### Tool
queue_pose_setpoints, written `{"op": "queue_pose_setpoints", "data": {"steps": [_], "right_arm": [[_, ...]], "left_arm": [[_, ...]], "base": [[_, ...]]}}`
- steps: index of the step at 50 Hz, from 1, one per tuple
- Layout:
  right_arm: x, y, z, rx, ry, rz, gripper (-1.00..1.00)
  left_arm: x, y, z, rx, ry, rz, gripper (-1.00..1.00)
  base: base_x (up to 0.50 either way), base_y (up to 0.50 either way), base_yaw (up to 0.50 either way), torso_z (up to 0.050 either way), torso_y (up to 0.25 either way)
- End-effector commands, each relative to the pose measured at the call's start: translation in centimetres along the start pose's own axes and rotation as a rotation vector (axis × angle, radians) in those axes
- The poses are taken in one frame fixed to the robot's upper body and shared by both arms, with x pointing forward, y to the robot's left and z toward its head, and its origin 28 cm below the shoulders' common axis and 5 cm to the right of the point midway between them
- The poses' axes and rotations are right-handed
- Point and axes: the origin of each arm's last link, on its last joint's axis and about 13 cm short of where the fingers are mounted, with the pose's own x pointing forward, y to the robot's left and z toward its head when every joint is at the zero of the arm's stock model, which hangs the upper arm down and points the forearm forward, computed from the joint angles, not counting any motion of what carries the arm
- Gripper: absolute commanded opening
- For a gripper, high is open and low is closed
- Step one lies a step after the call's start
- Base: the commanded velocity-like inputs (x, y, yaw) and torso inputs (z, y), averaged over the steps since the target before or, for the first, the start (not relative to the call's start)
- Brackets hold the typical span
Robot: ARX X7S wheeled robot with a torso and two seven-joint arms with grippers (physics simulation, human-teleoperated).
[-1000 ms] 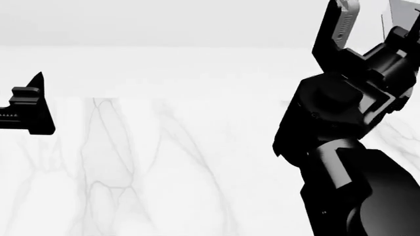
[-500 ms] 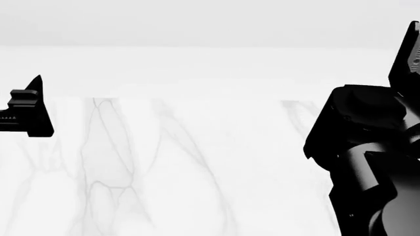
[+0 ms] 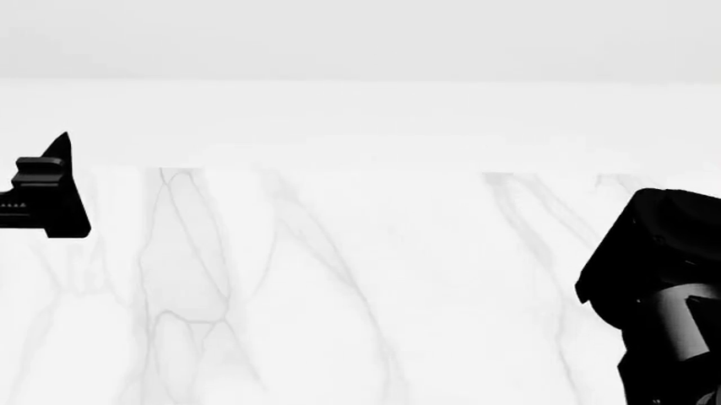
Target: Pick up the book on the left and place it on top of the shelf.
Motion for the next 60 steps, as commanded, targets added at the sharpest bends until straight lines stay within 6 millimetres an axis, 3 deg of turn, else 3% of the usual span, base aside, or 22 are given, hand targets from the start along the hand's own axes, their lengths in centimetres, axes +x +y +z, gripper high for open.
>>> {"op": "queue_pose_setpoints", "data": {"steps": [1,36,37,52,60], "right_arm": [[1.3,-0.7,-1.2,-0.081,0.093,-0.244,-1.0],[2.6,1.0,-2.0,-0.053,0.118,-0.194,-1.0],[2.6,1.0,-2.0,-0.052,0.118,-0.196,1.0],[2.5,0.8,-1.7,-0.045,0.095,-0.214,1.0],[1.0,0.9,0.3,0.045,-0.085,-0.104,1.0]], "left_arm": [[0.0,0.1,-0.2,-0.001,0.004,0.002,1.0],[-0.1,0.3,-0.6,-0.011,0.01,0.012,1.0],[-0.1,0.3,-0.6,-0.012,0.011,0.013,1.0],[-0.1,0.3,-0.6,-0.013,0.01,0.011,1.0],[0.0,0.3,-0.8,-0.015,0.012,0.011,1.0]], "base": [[0.0,0.0,0.0,0.0,0.0],[0.0,0.0,0.0,0.0,0.001],[0.0,0.0,0.0,0.0,0.0],[0.0,0.0,0.0,0.0,0.001],[0.0,0.0,0.0,0.0,0.0]]}}
